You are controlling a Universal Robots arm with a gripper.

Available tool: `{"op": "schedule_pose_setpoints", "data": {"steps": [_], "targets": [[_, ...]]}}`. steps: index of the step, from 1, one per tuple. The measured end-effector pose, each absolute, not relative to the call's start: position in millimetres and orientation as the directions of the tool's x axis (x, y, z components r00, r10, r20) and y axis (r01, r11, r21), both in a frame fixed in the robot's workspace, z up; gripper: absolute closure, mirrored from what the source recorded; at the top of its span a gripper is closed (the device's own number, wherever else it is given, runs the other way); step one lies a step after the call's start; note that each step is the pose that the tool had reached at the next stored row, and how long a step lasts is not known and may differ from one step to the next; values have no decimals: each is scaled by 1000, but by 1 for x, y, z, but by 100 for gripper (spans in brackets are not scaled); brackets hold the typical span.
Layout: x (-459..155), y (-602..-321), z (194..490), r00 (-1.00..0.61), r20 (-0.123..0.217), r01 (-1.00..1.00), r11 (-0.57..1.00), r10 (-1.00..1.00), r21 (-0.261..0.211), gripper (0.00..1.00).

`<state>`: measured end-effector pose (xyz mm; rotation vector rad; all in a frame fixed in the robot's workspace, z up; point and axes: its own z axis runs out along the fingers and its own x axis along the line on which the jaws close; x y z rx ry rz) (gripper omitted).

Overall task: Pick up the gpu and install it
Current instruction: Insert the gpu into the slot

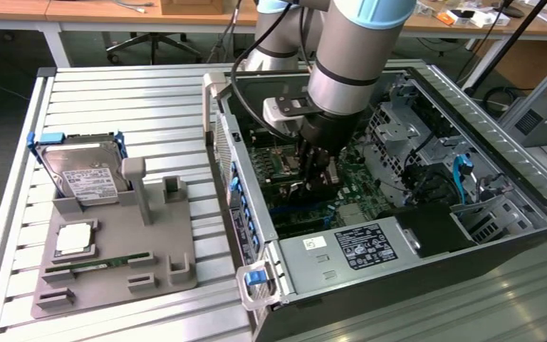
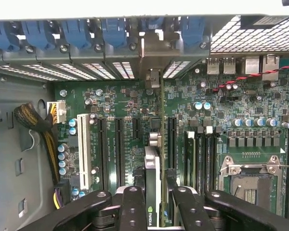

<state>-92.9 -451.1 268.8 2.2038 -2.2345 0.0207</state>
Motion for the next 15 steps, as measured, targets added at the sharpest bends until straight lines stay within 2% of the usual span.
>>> {"op": "schedule_pose_setpoints", "data": {"steps": [15], "targets": [[-95,-451,269,17,5,-1000,-17,-1000,-7,73]]}}
